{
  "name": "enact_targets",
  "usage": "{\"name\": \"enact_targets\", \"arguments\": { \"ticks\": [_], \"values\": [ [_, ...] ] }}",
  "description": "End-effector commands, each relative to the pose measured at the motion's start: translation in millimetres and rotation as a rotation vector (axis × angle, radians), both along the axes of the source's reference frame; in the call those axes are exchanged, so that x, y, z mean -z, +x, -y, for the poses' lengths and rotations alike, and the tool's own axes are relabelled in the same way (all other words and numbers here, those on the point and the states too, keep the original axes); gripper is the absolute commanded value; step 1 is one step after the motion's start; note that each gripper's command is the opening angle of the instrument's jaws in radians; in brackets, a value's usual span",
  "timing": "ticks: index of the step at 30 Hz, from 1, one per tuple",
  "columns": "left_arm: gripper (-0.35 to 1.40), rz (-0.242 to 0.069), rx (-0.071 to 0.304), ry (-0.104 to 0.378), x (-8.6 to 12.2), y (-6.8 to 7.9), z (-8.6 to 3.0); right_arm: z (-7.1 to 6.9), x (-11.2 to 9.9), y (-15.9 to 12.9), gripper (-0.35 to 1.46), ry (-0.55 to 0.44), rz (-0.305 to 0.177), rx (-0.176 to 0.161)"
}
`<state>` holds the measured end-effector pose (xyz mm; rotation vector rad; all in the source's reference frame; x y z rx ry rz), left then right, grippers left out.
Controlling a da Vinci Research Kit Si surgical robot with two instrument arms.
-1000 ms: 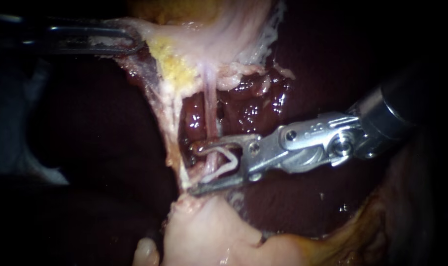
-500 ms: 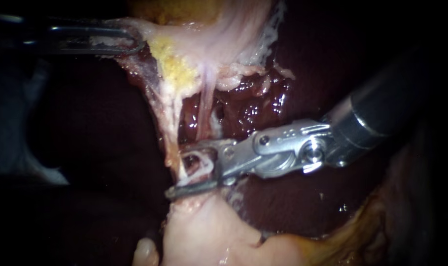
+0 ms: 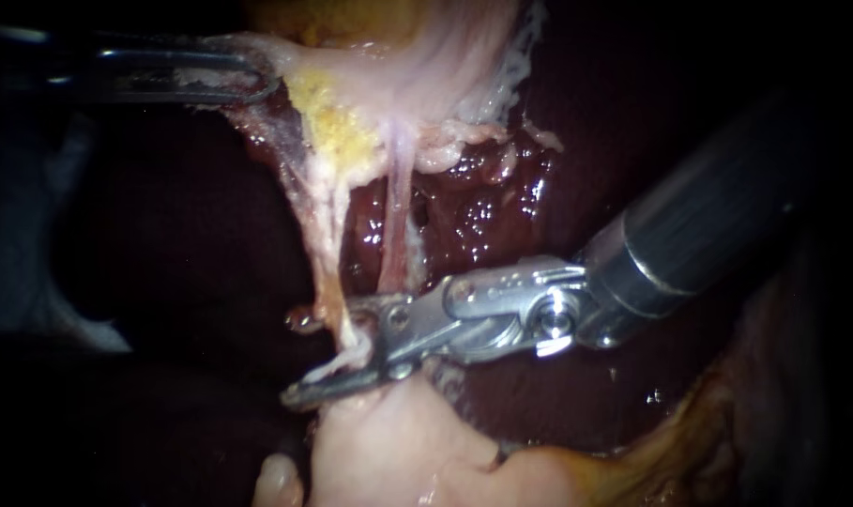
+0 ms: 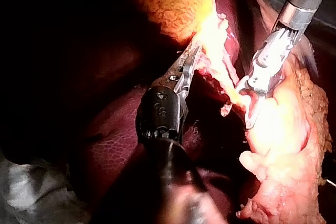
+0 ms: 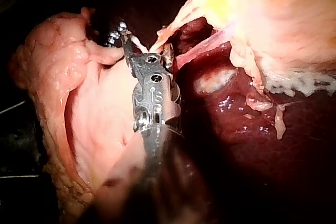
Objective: Clipping first clip left tube
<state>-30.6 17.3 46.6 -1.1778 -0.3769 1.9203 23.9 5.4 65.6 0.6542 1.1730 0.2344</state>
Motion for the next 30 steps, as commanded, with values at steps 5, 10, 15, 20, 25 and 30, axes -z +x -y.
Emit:
{"name": "enact_targets", "arguments": {
  "ticks": [5,10,15,20,25,30],
  "values": [
    [-0.35,0.0,0.0,0.0,0.0,0.0,0.0,0.3,0.5,0.2,0.44,0.054,-0.005,-0.024],
    [-0.35,0.0,0.0,0.0,0.0,0.0,0.0,0.8,1.6,0.7,0.43,0.117,-0.022,-0.05],
    [-0.35,0.0,0.0,0.0,-0.1,0.0,-0.1,1.7,3.0,1.4,0.42,0.158,-0.014,-0.045],
    [-0.35,0.0,0.0,0.0,-0.1,0.0,-0.1,2.2,4.2,2.0,0.42,0.166,-0.018,-0.036],
    [-0.35,0.0,-0.001,0.0,-0.1,0.0,-0.1,2.7,5.0,2.3,0.42,0.169,-0.023,-0.032],
    [-0.35,0.0,-0.001,0.0,-0.1,0.0,-0.1,3.1,5.5,2.5,0.42,0.174,-0.024,-0.026]
  ]
}}
